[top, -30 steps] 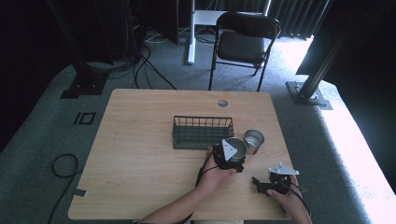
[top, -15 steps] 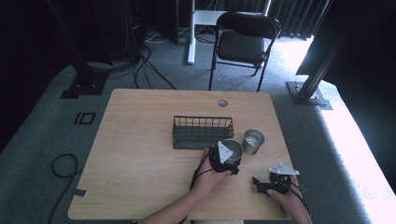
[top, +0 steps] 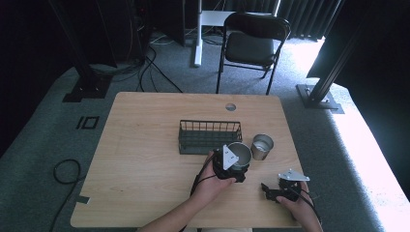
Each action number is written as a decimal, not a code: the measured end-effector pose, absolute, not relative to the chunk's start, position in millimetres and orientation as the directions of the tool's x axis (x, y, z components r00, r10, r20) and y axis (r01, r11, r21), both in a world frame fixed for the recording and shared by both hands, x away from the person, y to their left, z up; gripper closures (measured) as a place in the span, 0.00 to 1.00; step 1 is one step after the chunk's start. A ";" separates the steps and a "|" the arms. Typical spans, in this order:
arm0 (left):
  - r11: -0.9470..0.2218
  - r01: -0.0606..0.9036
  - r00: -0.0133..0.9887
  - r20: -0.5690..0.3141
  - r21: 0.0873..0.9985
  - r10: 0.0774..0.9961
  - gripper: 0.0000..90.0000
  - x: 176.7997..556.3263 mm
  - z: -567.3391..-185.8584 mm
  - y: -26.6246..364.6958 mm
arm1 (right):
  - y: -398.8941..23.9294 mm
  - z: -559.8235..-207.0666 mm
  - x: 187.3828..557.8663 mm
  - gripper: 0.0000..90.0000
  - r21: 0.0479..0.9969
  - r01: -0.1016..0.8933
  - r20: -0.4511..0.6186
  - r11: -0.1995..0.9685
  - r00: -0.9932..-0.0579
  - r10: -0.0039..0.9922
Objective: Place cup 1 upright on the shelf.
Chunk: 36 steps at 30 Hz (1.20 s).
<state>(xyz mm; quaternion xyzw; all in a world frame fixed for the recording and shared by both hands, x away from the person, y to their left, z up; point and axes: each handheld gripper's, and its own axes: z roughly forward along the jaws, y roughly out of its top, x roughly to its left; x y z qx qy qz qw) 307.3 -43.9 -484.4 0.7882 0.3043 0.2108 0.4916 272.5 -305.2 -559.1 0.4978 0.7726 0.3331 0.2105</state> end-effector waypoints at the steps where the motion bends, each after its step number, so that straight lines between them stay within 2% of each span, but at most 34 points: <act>1: -0.330 0.271 0.727 0.033 0.904 0.686 0.18 306.9 -481.5 -42.8 | -305.2 -559.1 272.4 0.12 0.724 0.630 0.007 0.283 -0.416 0.909; 8: -0.306 0.268 0.729 0.015 0.914 0.685 0.18 307.4 -465.2 -33.0 | -305.3 -559.1 272.4 0.12 0.723 0.630 0.006 0.283 -0.416 0.909; 19: -0.281 0.240 0.696 0.037 0.929 0.717 0.18 316.7 -437.2 -9.5 | -305.2 -559.1 272.5 0.12 0.723 0.630 0.006 0.283 -0.416 0.909; 36: -0.190 0.247 0.611 0.000 0.950 0.792 0.18 348.0 -410.0 24.3 | -305.2 -559.1 272.5 0.12 0.724 0.630 0.006 0.283 -0.416 0.909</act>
